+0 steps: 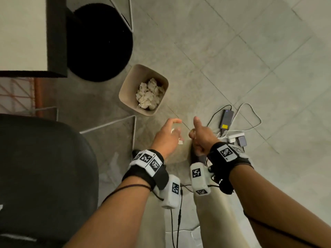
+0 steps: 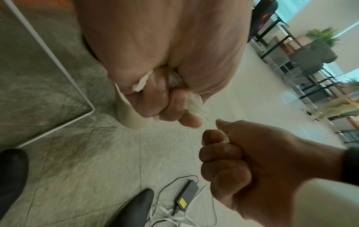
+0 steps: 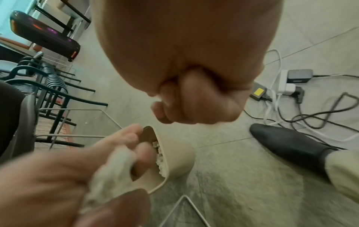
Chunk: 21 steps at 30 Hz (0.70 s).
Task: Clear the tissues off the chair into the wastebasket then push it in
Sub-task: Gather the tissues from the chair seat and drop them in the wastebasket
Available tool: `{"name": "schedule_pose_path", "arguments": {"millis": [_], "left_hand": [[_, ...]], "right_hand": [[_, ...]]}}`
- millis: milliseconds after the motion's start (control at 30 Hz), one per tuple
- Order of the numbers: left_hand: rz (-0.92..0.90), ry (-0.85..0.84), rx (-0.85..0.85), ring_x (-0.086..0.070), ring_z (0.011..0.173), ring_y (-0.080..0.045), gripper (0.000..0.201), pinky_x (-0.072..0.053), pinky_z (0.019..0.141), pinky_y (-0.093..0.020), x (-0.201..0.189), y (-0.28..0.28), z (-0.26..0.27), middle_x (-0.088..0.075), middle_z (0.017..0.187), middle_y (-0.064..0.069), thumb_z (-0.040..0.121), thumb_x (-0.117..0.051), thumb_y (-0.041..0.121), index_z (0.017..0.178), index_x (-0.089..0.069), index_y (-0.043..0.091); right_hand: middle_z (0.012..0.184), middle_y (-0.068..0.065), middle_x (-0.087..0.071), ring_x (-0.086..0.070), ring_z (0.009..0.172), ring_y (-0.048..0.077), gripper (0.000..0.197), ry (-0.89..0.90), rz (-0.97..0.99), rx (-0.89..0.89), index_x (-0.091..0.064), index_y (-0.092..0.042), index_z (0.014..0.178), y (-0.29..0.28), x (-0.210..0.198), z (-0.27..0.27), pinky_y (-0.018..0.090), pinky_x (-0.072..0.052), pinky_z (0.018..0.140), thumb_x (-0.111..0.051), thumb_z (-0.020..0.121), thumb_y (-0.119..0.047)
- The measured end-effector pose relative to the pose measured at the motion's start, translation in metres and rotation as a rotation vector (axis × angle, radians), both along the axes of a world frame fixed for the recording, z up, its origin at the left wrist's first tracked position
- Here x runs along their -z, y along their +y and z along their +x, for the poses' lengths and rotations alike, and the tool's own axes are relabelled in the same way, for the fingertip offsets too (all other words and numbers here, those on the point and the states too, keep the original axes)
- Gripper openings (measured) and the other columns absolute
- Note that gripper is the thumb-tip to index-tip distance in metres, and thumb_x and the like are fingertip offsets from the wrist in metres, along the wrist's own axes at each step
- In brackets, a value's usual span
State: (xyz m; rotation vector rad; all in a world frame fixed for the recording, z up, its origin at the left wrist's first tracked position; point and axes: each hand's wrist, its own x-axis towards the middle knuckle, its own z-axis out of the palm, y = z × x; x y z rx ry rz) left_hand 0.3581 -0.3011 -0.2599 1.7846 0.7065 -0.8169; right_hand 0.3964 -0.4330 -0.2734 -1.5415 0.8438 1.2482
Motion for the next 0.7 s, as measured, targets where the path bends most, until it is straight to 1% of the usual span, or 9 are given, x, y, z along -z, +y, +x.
{"name": "schedule_pose_path", "arguments": {"millis": [67,100,200,300,367,500,567,600,700], "left_hand": [[0.055,-0.09,-0.019,-0.056,0.057,-0.001,0.019,-0.042,0.057,-0.019,0.021,0.009,0.011,-0.066,0.08,-0.001,0.099,-0.052,0.02,0.111,-0.066,0.024],[0.107,-0.124,-0.016,-0.057,0.061,-0.007,0.016,-0.042,0.063,-0.022,0.034,0.015,0.016,-0.064,0.073,0.003,0.098,-0.055,0.023,0.1,-0.071,0.02],[0.266,-0.09,-0.007,-0.057,0.066,-0.021,0.049,-0.041,0.069,-0.031,0.066,0.037,0.032,-0.061,0.062,0.003,0.099,-0.047,0.049,0.067,-0.066,0.017],[0.413,-0.047,-0.036,-0.062,0.09,-0.036,0.073,-0.046,0.08,-0.04,0.094,0.063,0.054,-0.071,0.093,-0.018,0.098,-0.026,0.062,0.086,-0.069,0.004],[0.421,-0.035,-0.084,-0.06,0.099,-0.037,0.073,-0.045,0.085,-0.042,0.112,0.078,0.07,-0.069,0.106,-0.021,0.098,-0.022,0.06,0.097,-0.068,0.003],[0.309,-0.032,-0.197,-0.056,0.089,-0.027,0.042,-0.043,0.076,-0.038,0.14,0.101,0.096,-0.059,0.083,-0.001,0.1,-0.03,0.04,0.071,-0.053,0.021],[0.284,-0.046,-0.235,-0.06,0.089,-0.027,0.04,-0.05,0.081,-0.039,0.15,0.112,0.105,-0.062,0.082,0.001,0.096,-0.032,0.043,0.069,-0.054,0.024],[0.277,-0.051,-0.245,-0.063,0.091,-0.027,0.041,-0.052,0.088,-0.041,0.157,0.119,0.108,-0.067,0.086,-0.001,0.093,-0.033,0.048,0.069,-0.057,0.024],[0.228,-0.031,-0.258,-0.067,0.095,-0.027,0.045,-0.052,0.094,-0.046,0.171,0.132,0.115,-0.073,0.098,-0.007,0.083,-0.034,0.058,0.074,-0.064,0.026]], "right_hand": [[0.058,0.005,-0.039,-0.044,0.038,0.018,0.046,0.012,0.028,-0.005,-0.051,-0.013,0.076,0.005,0.016,0.012,0.022,-0.044,0.037,-0.033,0.1,-0.048],[0.06,0.005,-0.04,-0.046,0.039,0.017,0.038,0.012,0.059,-0.001,-0.053,-0.013,0.083,0.01,0.024,0.018,0.021,-0.044,0.036,-0.035,0.102,-0.041],[0.059,0.002,-0.038,-0.034,0.032,0.009,0.023,-0.076,0.14,-0.037,-0.057,-0.016,0.096,0.026,0.054,0.035,0.012,-0.025,0.035,-0.038,0.103,-0.027],[0.06,-0.001,-0.037,-0.028,0.039,0.01,0.028,-0.197,0.164,-0.048,-0.061,-0.019,0.087,0.051,0.084,0.055,0.017,-0.022,0.038,-0.04,0.102,-0.032],[0.063,-0.001,-0.038,-0.032,0.047,0.013,0.035,-0.234,0.17,-0.07,-0.059,-0.021,0.08,0.071,0.1,0.069,0.022,-0.028,0.043,-0.039,0.101,-0.04],[0.079,0.001,-0.05,-0.045,0.065,0.018,0.022,-0.146,0.264,0.02,-0.054,-0.022,0.079,0.114,0.123,0.098,0.032,-0.04,0.056,-0.045,0.094,-0.036],[0.103,0.006,-0.064,-0.059,0.09,0.027,0.02,-0.116,0.293,0.044,-0.06,-0.023,0.085,0.13,0.136,0.108,0.043,-0.051,0.083,-0.052,0.079,-0.041],[0.115,0.01,-0.065,-0.061,0.102,0.031,0.028,-0.103,0.302,0.058,-0.063,-0.022,0.091,0.136,0.143,0.112,0.047,-0.049,0.093,-0.052,0.074,-0.042],[0.114,0.011,-0.068,-0.064,0.108,0.034,0.03,-0.088,0.326,0.099,-0.061,-0.02,0.099,0.146,0.156,0.12,0.046,-0.051,0.09,-0.046,0.082,-0.04]]}}
